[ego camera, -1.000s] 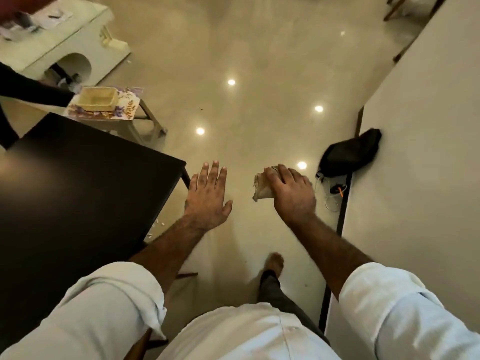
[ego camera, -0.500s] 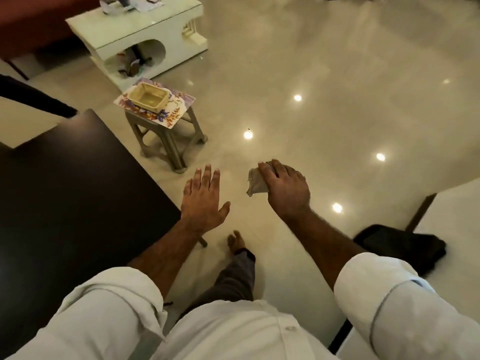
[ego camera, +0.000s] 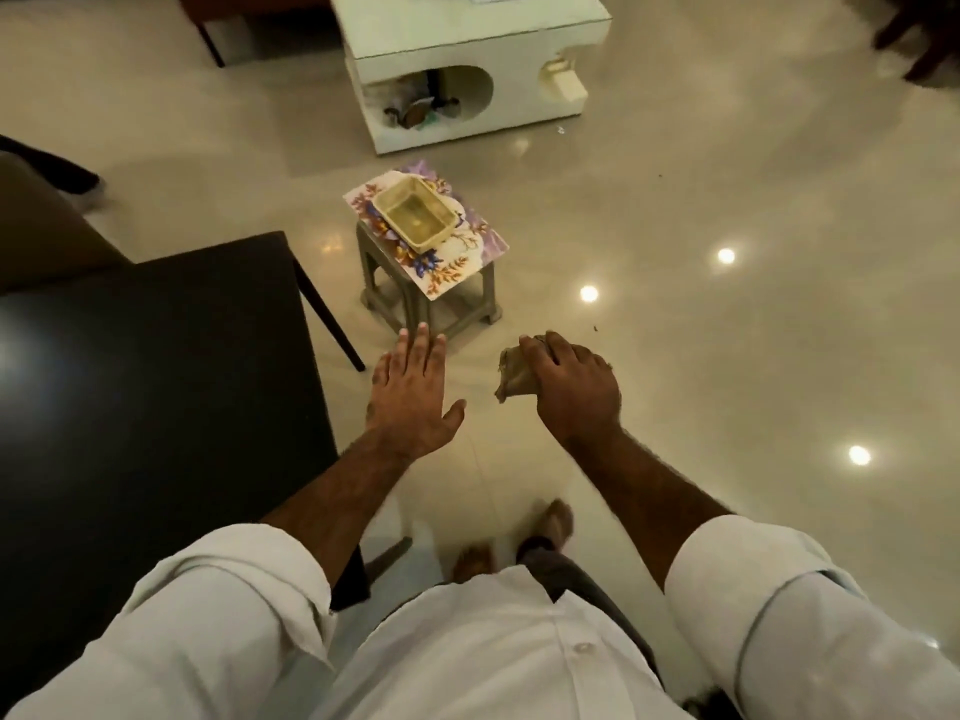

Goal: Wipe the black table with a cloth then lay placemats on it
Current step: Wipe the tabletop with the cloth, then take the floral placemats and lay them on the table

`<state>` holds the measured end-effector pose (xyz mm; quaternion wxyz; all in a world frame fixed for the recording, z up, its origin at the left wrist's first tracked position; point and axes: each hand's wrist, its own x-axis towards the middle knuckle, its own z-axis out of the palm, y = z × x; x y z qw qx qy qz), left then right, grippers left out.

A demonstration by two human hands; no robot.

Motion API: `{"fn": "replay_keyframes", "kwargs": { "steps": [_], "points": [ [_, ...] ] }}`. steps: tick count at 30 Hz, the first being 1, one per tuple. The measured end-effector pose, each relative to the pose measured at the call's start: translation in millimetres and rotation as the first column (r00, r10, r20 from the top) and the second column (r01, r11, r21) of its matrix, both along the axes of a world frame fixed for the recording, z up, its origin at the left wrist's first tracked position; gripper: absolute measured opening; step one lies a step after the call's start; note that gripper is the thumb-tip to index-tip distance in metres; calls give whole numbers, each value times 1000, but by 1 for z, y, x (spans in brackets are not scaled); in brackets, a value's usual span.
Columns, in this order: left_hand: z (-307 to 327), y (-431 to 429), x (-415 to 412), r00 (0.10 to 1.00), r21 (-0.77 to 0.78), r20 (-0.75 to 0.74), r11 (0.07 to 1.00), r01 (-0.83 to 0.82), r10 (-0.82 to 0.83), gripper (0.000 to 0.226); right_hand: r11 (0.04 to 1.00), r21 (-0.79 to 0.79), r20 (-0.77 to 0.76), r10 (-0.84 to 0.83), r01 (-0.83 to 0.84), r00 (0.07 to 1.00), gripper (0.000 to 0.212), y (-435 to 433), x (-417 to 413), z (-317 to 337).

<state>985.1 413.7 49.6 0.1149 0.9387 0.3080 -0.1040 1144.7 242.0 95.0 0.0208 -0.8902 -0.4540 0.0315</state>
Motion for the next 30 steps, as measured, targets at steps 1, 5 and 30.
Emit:
{"fn": "replay_keyframes", "kwargs": {
  "steps": [1,5,30],
  "points": [
    [-4,14,11,1000,-15,-9,999,-30,29,106,999,2,2,41,-41,999,60,21,19,-4],
    [-20,61,51,989,-38,-52,990,-139,137,107,990,14,9,141,-141,990,56,96,79,-27],
    [-185,427,244,901,-255,-107,865,-433,420,107,979,-191,-404,-7,-76,915,53,587,286,-233]
  ]
}}
